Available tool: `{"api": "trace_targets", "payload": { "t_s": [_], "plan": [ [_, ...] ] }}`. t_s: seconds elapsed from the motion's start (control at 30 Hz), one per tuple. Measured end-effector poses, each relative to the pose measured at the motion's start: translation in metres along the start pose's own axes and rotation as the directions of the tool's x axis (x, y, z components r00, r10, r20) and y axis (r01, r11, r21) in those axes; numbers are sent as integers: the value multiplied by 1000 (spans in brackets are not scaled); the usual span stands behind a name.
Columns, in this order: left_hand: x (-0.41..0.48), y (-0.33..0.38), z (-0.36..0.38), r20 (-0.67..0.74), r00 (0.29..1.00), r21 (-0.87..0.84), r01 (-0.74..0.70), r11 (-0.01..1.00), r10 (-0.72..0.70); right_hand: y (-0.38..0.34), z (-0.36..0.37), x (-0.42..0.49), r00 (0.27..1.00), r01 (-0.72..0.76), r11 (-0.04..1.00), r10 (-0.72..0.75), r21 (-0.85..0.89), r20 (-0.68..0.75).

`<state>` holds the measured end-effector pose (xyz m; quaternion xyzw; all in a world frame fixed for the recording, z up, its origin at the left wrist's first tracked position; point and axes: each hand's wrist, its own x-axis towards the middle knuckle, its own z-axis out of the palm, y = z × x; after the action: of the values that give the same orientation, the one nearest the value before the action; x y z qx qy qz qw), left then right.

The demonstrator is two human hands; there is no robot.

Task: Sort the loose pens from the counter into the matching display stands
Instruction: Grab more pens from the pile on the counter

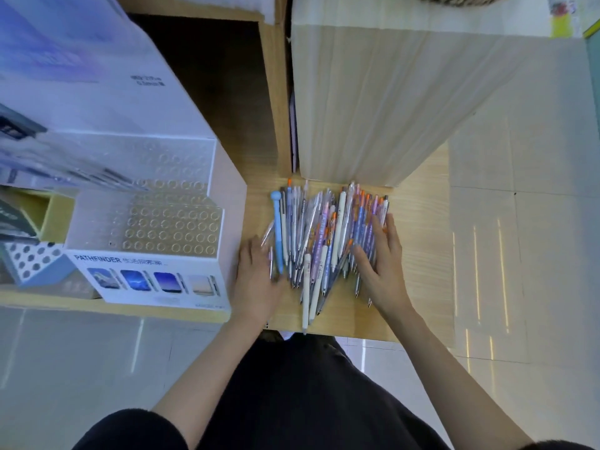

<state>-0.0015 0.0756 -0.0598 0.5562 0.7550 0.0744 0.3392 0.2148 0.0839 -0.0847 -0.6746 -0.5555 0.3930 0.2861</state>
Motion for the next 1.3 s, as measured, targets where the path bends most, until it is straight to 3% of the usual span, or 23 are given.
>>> {"api": "trace_targets", "payload": {
  "t_s": [0.17,0.33,0.43,0.57,0.67,0.77,0.87,0.93,1.03,1.2,1.3],
  "plan": [
    [-7,-8,7,-161,987,129,11,992,10,-3,1,-15,998,-53,998,53,-28,19],
    [3,0,6,-184,983,153,51,987,-23,-9,5,-16,999,-29,998,30,-52,24],
    [9,6,4,-193,980,62,56,997,-44,-11,5,-16,997,-73,997,73,-2,-26],
    [28,7,-2,-186,979,-63,71,995,-82,-14,0,-16,932,-244,958,275,152,-235],
    [40,5,-6,-148,986,-251,39,967,-78,-18,-2,-16,903,-304,926,355,224,-243],
    [46,6,-8,-158,986,-427,-13,904,-61,-22,0,-16,851,-388,911,412,139,-325],
    [51,11,-8,-109,991,-461,15,887,-74,-23,3,-19,733,-585,810,520,-19,-439],
    [55,13,-7,-92,990,-446,53,894,-104,-20,6,-23,724,-636,762,537,-118,-434],
    [58,17,-2,-143,981,-423,62,904,-134,-13,4,-21,772,-589,788,484,-180,-411],
    [64,24,-5,-153,972,-437,94,894,-176,-6,-12,10,803,-458,882,463,108,-376],
    [73,24,-4,-124,982,-417,81,905,-145,-11,-18,25,782,-439,888,453,136,-428]
  ]
}}
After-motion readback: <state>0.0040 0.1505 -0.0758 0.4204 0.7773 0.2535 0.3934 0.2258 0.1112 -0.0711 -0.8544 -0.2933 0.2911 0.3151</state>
